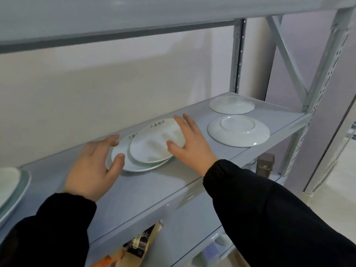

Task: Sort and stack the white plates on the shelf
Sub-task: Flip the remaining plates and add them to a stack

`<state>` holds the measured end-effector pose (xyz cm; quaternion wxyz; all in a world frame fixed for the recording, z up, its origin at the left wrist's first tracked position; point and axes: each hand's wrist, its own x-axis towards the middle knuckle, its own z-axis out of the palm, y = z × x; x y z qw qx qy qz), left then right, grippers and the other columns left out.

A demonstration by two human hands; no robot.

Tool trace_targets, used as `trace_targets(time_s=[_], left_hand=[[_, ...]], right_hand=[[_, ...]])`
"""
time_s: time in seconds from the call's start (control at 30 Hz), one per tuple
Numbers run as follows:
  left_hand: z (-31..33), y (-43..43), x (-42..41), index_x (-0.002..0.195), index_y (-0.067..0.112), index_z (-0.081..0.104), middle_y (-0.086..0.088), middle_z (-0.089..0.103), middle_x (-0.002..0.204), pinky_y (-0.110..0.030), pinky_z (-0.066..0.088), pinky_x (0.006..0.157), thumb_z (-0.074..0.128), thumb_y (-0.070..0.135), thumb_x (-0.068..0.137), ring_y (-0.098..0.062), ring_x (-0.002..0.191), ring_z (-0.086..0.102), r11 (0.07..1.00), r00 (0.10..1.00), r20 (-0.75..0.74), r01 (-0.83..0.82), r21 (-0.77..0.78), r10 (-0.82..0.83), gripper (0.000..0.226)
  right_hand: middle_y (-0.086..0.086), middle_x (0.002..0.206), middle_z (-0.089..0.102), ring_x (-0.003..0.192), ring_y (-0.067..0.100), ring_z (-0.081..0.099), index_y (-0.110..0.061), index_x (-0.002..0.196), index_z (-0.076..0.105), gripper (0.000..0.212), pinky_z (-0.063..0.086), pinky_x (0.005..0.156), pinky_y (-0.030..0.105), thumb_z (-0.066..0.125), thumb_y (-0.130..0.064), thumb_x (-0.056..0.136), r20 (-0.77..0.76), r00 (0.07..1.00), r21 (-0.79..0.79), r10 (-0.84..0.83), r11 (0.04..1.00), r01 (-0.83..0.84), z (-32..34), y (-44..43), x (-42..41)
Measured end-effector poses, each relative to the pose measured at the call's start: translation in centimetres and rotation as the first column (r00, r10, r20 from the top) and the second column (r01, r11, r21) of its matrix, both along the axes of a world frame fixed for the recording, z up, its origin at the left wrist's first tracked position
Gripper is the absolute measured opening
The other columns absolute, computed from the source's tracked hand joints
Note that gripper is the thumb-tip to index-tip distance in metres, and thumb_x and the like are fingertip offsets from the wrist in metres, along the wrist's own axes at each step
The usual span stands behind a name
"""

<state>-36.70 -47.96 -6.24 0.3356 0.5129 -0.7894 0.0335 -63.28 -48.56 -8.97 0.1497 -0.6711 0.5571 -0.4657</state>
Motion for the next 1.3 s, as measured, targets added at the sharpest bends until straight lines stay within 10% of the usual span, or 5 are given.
trace_targets(time_s=[0.23,0.97,1.1,1.3], left_hand=[[2.1,-0.7,-9.8,0.134,0.021,0.050,0.007,0.060,0.120,-0.022,0.031,0.095,0.043,0.043,0.088,-0.020,0.116,0.047,0.989,0.991,0.045,0.127,-0.082,-0.123,0.052],[-3.1,-1.3,-34.3,0.149,0.021,0.030,0.003,0.031,0.152,-0.025,0.022,0.110,0.051,0.064,0.083,-0.015,0.140,0.026,0.960,0.908,0.332,0.199,0.196,-0.255,0.081],[-2.6,-0.1,-34.5,0.137,0.020,0.041,0.001,0.048,0.128,-0.032,0.044,0.087,0.052,0.057,0.085,-0.022,0.116,0.047,0.986,0.851,0.497,0.150,0.079,-0.169,0.065],[-1.2,2.0,-32.7,0.106,0.013,0.060,-0.002,0.061,0.093,-0.032,0.036,0.045,0.070,0.029,0.072,-0.024,0.069,0.059,0.990,0.768,0.633,0.136,-0.024,-0.091,0.039]], right_hand=[[0.010,0.166,0.016,0.154,0.027,0.002,-0.026,0.157,0.027,0.078,0.002,0.125,0.041,0.057,-0.050,0.088,-0.453,0.891,-0.110,-0.039,0.994,-0.012,0.5,0.4,-8.4],[-0.005,0.168,-0.003,0.152,0.008,-0.015,-0.040,0.158,0.013,0.083,-0.005,0.122,0.029,0.056,-0.055,0.089,-0.449,0.883,0.042,-0.137,0.984,0.174,-0.6,6.7,-31.0],[-0.003,0.168,-0.002,0.152,0.009,-0.013,-0.037,0.158,0.016,0.081,-0.003,0.122,0.030,0.058,-0.051,0.090,-0.429,0.893,0.052,-0.136,0.983,0.174,-0.4,6.9,-31.7],[-0.005,0.168,0.001,0.152,0.007,-0.011,-0.040,0.157,0.017,0.081,0.006,0.125,0.037,0.053,-0.057,0.087,-0.381,0.917,0.036,-0.115,0.990,0.139,-0.3,6.1,-30.5]])
